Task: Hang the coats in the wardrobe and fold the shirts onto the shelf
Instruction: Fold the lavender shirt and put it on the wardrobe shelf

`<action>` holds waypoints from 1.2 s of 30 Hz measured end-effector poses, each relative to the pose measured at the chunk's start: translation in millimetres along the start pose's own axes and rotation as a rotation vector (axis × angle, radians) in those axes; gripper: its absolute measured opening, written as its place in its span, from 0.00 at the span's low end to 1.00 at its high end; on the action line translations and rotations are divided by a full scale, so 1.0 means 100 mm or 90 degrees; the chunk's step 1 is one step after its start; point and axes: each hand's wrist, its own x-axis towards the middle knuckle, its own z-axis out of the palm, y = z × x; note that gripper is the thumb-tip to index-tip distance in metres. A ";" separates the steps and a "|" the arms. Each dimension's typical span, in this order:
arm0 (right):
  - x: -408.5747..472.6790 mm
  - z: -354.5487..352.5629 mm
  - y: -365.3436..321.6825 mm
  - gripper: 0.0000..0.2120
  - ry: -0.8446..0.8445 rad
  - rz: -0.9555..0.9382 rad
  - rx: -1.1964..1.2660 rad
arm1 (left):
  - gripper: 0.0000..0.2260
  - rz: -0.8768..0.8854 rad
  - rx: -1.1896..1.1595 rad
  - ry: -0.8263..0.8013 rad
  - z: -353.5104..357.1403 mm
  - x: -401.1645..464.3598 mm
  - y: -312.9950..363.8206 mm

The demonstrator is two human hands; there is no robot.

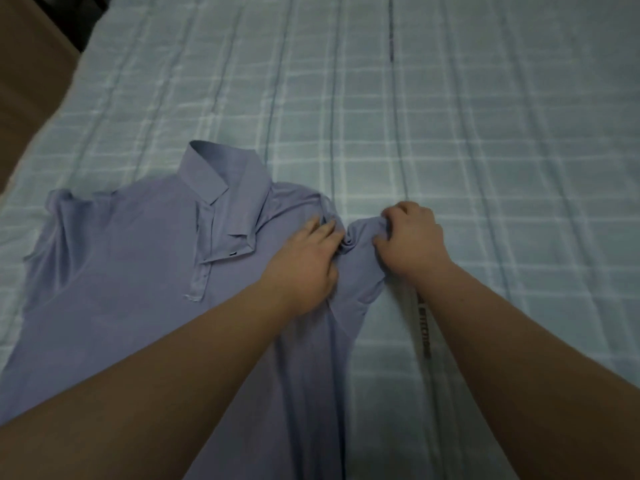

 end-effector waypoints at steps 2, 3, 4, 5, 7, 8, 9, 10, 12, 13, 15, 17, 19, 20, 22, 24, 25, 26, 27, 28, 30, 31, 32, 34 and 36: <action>0.04 -0.03 -0.01 0.11 -0.022 -0.030 -0.025 | 0.31 -0.008 0.002 -0.018 -0.01 0.17 0.01; 0.01 -0.08 0.00 0.08 -0.029 -0.036 0.037 | 0.33 -0.025 -0.012 -0.011 -0.02 0.26 0.01; -0.03 -0.13 0.01 0.05 -0.036 -0.031 0.141 | 0.33 -0.035 -0.027 0.004 -0.04 0.35 0.02; -0.11 -0.20 0.03 0.05 -0.030 -0.011 0.243 | 0.32 -0.031 -0.041 0.005 -0.06 0.43 0.03; -0.27 -0.34 0.07 0.04 0.029 0.024 0.385 | 0.19 0.009 -0.026 -0.027 -0.11 0.58 0.07; -0.36 -0.39 0.09 0.02 0.052 0.042 0.424 | 0.11 0.012 -0.018 -0.049 -0.14 0.64 0.09; -0.45 -0.41 0.11 0.04 0.071 0.069 0.443 | 0.08 0.000 -0.037 -0.051 -0.16 0.69 0.11; -0.53 -0.43 0.15 0.07 0.089 0.103 0.449 | 0.07 -0.021 -0.075 -0.029 -0.18 0.73 0.15; -0.67 -0.46 0.22 0.07 0.111 0.195 0.450 | 0.06 -0.049 -0.136 0.042 -0.22 0.79 0.21; -0.73 -0.46 0.25 0.04 0.104 0.230 0.440 | 0.06 -0.053 -0.144 0.061 -0.22 0.80 0.23; -0.79 -0.48 0.35 0.03 0.078 0.276 0.403 | 0.06 -0.040 -0.135 0.052 -0.19 0.85 0.31; -0.81 -0.45 0.45 0.05 0.050 0.326 0.385 | 0.05 -0.036 -0.116 0.032 -0.08 0.90 0.38; -0.82 -0.39 0.55 0.07 0.027 0.386 0.394 | 0.05 -0.051 -0.098 0.026 0.08 0.91 0.42; -0.85 -0.35 0.59 0.08 0.019 0.411 0.416 | 0.06 -0.060 -0.094 0.033 0.15 0.90 0.45; -0.94 -0.28 0.62 0.09 0.021 0.442 0.487 | 0.10 -0.066 -0.116 0.077 0.24 0.85 0.49; -1.05 -0.24 0.59 0.10 0.031 0.457 0.502 | 0.17 -0.049 -0.159 0.123 0.24 0.75 0.53; -1.09 -0.22 0.56 0.11 0.041 0.455 0.490 | 0.21 -0.043 -0.177 0.134 0.22 0.66 0.54; -1.13 -0.21 0.53 0.11 0.049 0.448 0.478 | 0.24 -0.045 -0.192 0.141 0.20 0.55 0.55; -1.15 -0.20 0.49 0.10 0.050 0.444 0.475 | 0.25 -0.050 -0.204 0.148 0.18 0.41 0.54; -1.15 -0.21 0.44 0.10 0.047 0.443 0.473 | 0.25 -0.057 -0.213 0.152 0.18 0.27 0.52; -1.11 -0.26 0.36 0.10 0.043 0.439 0.447 | 0.24 -0.081 -0.221 0.138 0.18 0.00 0.44; -1.08 -0.30 0.29 0.10 0.049 0.432 0.429 | 0.24 -0.091 -0.221 0.124 0.18 -0.10 0.38; -1.06 -0.37 0.20 0.10 0.064 0.419 0.413 | 0.24 -0.097 -0.220 0.113 0.18 -0.18 0.32; -1.07 -0.50 -0.02 0.07 0.102 0.373 0.383 | 0.25 -0.106 -0.224 0.119 0.12 -0.28 0.22; -1.12 -0.62 -0.28 0.06 0.120 0.303 0.354 | 0.25 -0.114 -0.243 0.143 0.00 -0.34 0.12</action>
